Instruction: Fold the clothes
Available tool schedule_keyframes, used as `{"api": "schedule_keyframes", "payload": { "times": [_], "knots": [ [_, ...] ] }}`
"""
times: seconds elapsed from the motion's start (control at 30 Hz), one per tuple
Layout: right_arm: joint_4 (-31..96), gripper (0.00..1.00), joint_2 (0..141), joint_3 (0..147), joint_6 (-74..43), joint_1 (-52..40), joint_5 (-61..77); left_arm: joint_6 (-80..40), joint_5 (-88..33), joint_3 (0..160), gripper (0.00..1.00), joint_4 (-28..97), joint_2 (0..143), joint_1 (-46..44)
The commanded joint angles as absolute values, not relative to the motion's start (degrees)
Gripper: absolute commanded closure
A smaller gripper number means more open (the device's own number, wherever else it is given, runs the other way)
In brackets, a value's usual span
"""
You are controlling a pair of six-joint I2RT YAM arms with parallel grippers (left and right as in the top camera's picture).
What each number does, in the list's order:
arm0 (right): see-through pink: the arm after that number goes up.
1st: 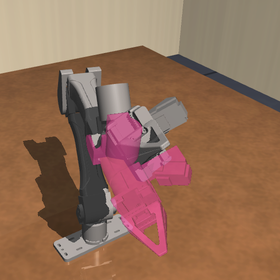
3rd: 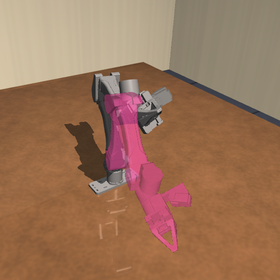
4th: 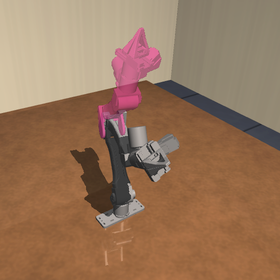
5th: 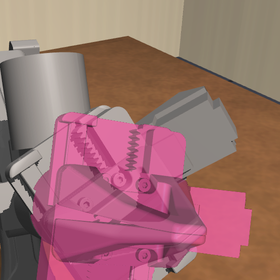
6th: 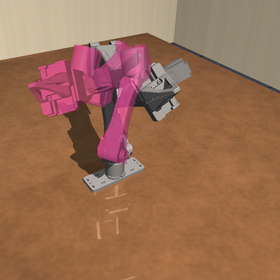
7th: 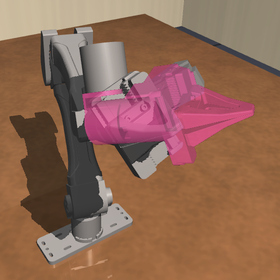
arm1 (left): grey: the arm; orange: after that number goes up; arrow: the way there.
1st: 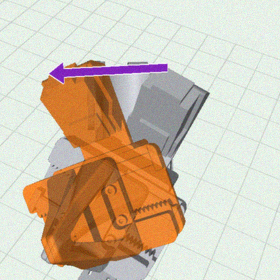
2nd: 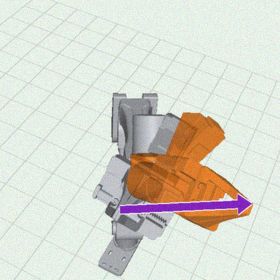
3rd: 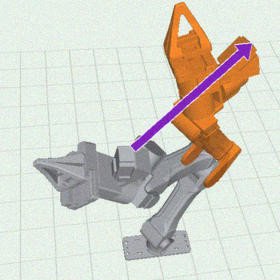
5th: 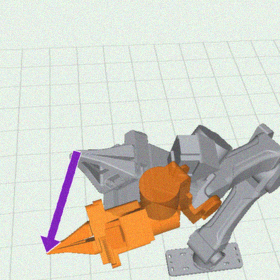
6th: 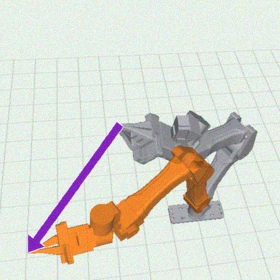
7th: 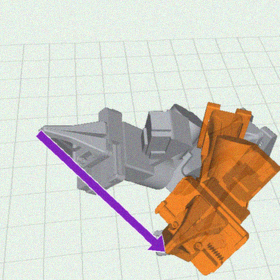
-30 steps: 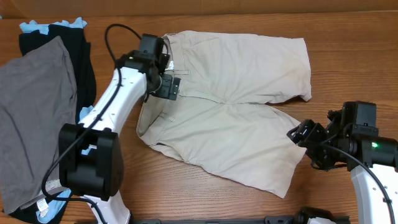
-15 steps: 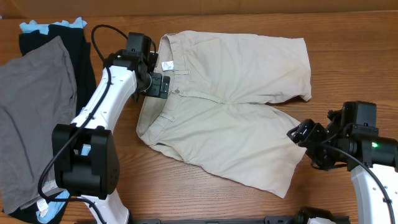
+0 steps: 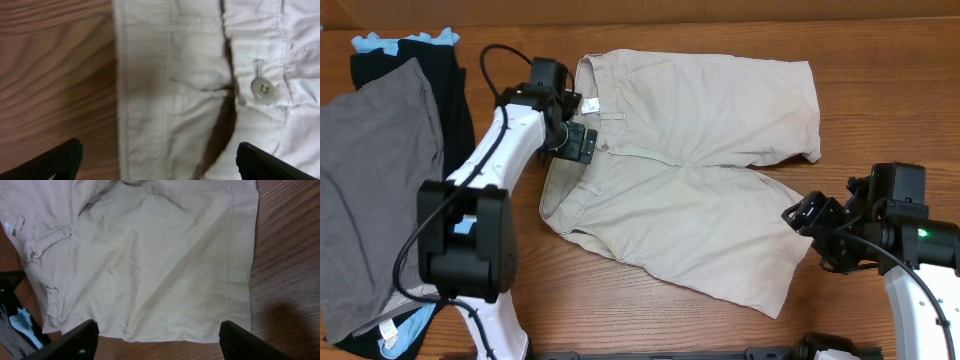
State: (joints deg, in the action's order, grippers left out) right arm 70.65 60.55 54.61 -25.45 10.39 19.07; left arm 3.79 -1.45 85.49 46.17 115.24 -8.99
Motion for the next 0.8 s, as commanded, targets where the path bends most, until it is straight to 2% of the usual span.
{"api": "schedule_keyframes", "payload": {
  "times": [0.0,0.17,0.5,0.73,0.77],
  "knots": [
    [70.13,0.20,60.29,54.33,-25.12,10.07,18.46,8.27,-7.66,86.21,0.00,43.77,117.86,-9.04],
    [69.60,0.20,60.29,54.33,-25.12,10.07,18.46,11.00,-12.97,86.21,0.02,38.70,120.57,-9.04],
    [69.23,0.20,60.29,54.33,-25.15,10.07,18.48,11.62,-19.03,86.21,0.19,37.50,121.62,-9.04],
    [68.97,0.20,60.29,54.33,-25.15,10.07,18.48,11.62,-23.62,86.43,0.26,38.85,121.38,-9.04],
    [69.04,0.20,60.29,54.33,-25.15,10.07,18.48,11.99,-23.38,86.41,0.29,40.05,121.38,-9.04]
  ]
}}
